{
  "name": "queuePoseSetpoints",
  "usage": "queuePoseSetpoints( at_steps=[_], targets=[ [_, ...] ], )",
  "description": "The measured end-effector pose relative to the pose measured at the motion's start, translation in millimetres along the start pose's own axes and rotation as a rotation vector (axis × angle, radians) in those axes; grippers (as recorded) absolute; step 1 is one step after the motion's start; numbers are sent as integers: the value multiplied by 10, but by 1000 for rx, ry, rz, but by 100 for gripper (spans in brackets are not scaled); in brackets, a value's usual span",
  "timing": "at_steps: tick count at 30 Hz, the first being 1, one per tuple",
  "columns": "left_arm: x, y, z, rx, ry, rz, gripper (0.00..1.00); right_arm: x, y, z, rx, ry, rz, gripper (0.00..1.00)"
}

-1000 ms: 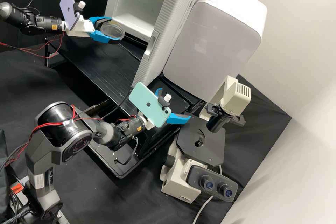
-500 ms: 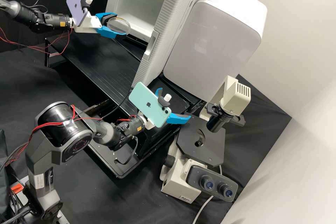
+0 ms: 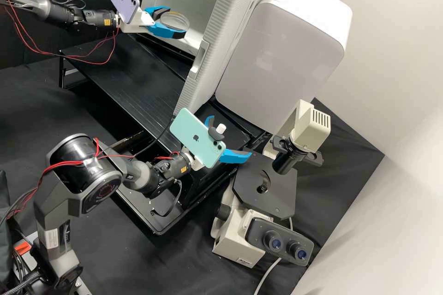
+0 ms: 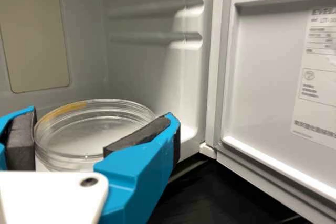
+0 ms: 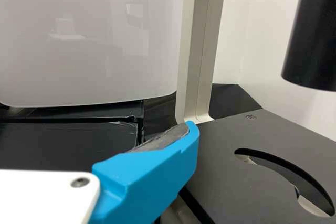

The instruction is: Place the petri dish in the incubator

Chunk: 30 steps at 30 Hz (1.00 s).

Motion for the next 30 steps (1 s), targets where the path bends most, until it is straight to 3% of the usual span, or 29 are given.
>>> queuePoseSetpoints(
  at_steps=[10,17,30],
  targets=[
    [297,-52,-33,-15,64,-56,0,0,0,0,0,0,0,100],
    [512,-60,-83,-35,100,-73,0,0,0,0,0,0,0,100],
    [856,-132,-212,-25,191,-87,0,0,0,0,0,0,0,100]
  ],
)
